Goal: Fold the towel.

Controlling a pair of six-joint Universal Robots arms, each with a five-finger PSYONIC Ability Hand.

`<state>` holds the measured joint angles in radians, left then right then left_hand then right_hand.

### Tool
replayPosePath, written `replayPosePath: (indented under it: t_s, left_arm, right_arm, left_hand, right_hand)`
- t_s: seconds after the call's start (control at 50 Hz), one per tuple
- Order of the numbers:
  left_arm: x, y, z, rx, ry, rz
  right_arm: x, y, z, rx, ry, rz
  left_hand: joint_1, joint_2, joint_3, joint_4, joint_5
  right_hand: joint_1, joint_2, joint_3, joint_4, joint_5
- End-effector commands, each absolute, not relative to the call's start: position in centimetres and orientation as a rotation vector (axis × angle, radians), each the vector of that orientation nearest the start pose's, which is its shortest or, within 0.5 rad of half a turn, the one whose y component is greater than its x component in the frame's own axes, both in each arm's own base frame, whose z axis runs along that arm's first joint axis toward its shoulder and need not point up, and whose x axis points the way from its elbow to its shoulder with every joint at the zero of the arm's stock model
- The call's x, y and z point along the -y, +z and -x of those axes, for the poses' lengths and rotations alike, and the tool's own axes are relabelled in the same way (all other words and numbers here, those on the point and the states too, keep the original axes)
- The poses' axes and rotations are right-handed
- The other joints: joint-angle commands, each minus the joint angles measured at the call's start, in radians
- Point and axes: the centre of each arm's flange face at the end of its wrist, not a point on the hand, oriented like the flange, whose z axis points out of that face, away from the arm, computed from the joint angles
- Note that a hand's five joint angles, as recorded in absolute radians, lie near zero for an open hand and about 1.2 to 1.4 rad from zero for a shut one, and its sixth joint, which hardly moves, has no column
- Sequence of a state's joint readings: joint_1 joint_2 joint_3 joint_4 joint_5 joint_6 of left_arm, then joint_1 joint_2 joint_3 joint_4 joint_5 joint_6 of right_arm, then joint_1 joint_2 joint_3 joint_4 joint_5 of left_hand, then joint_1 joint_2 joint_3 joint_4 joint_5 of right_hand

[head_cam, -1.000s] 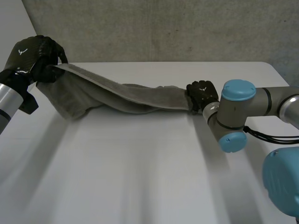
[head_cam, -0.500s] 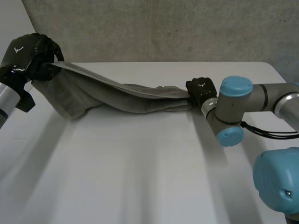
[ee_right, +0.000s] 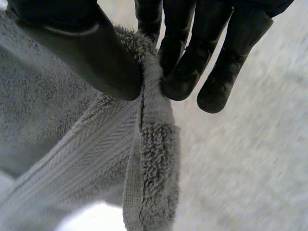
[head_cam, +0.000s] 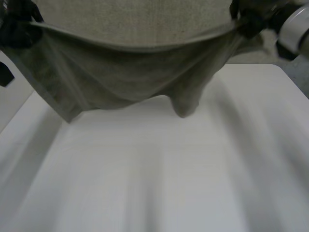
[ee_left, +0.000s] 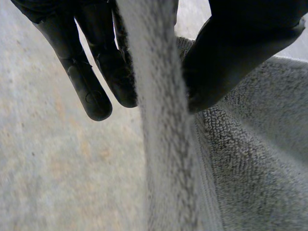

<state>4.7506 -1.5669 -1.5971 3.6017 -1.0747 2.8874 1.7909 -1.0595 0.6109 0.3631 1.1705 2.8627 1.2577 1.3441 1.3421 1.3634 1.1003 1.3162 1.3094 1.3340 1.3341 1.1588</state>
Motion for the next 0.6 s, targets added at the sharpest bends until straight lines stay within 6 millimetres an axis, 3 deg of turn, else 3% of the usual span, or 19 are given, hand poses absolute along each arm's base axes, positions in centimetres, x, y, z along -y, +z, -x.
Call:
replayPosePath:
  t_s: [0.02, 0.06, 0.14, 0.2, 0.26, 0.28, 0.32, 0.42, 0.5, 0.54, 0.56, 0.6]
  left_arm:
    - [32.5, 38.1, 14.8, -1.938, -2.985, -0.405]
    - [32.7, 38.2, 14.6, -1.947, -2.976, -0.394]
    - [33.8, 37.7, 14.3, -1.992, -2.946, -0.373]
    - [37.7, 33.9, 14.9, -2.194, -2.822, -0.362]
    - [38.8, 32.8, 15.6, -2.246, -2.787, -0.386]
    - [39.8, 31.6, 16.5, -2.29, -2.751, -0.424]
    - [41.6, 30.1, 18.5, -2.291, -2.713, -0.532]
    - [43.4, 29.2, 19.5, -2.217, -2.681, -0.565]
    - [44.9, 30.7, 20.3, -2.047, -2.728, -0.523]
    - [45.6, 34.7, 20.2, -1.845, -2.835, -0.454]
    - [45.6, 34.7, 20.2, -1.844, -2.836, -0.454]
    - [45.4, 38.4, 20.1, -1.653, -2.933, -0.425]
  right_arm:
    - [32.6, 44.6, -22.7, -1.625, -2.284, 0.914]
    - [33.4, 44.8, -21.3, -1.677, -2.285, 0.9]
    - [34.6, 43.7, -21.2, -1.736, -2.253, 0.924]
    - [36.1, 40.4, -23.3, -1.786, -2.205, 1.077]
    - [36.4, 39.3, -24.4, -1.787, -2.187, 1.125]
    - [36.7, 38.0, -25.4, -1.796, -2.176, 1.17]
    - [37.7, 35.4, -27.1, -1.832, -2.182, 1.233]
    - [39.4, 33.3, -29.4, -1.784, -2.316, 1.266]
    - [40.4, 33.7, -30.1, -1.696, -2.447, 1.223]
    - [40.8, 36.0, -30.2, -1.552, -2.61, 1.153]
    - [40.8, 36.0, -30.2, -1.552, -2.611, 1.152]
    - [40.5, 39.5, -29.9, -1.385, -2.786, 1.054]
  left_hand:
    - [0.139, 0.052, 0.054, 0.033, 0.121]
    - [0.139, 0.052, 0.054, 0.033, 0.121]
    - [0.139, 0.052, 0.054, 0.033, 0.121]
    - [0.139, 0.052, 0.054, 0.033, 0.121]
    - [0.139, 0.052, 0.054, 0.033, 0.121]
    - [0.139, 0.052, 0.054, 0.033, 0.121]
    - [0.139, 0.052, 0.054, 0.033, 0.121]
    - [0.139, 0.052, 0.054, 0.033, 0.121]
    - [0.139, 0.052, 0.054, 0.033, 0.121]
    - [0.139, 0.052, 0.054, 0.033, 0.121]
    - [0.139, 0.052, 0.054, 0.033, 0.121]
    - [0.139, 0.052, 0.054, 0.033, 0.121]
  right_hand:
    - [0.08, 0.087, 0.062, 0.062, 0.063]
    - [0.08, 0.087, 0.062, 0.062, 0.063]
    - [0.08, 0.087, 0.062, 0.062, 0.063]
    - [0.08, 0.087, 0.062, 0.062, 0.063]
    - [0.08, 0.087, 0.062, 0.062, 0.063]
    - [0.08, 0.087, 0.062, 0.062, 0.063]
    - [0.08, 0.087, 0.062, 0.062, 0.063]
    - [0.08, 0.087, 0.062, 0.062, 0.063]
    - [0.08, 0.087, 0.062, 0.062, 0.063]
    - [0.08, 0.087, 0.062, 0.062, 0.063]
    - [0.08, 0.087, 0.062, 0.062, 0.063]
    - [0.08, 0.087, 0.062, 0.062, 0.063]
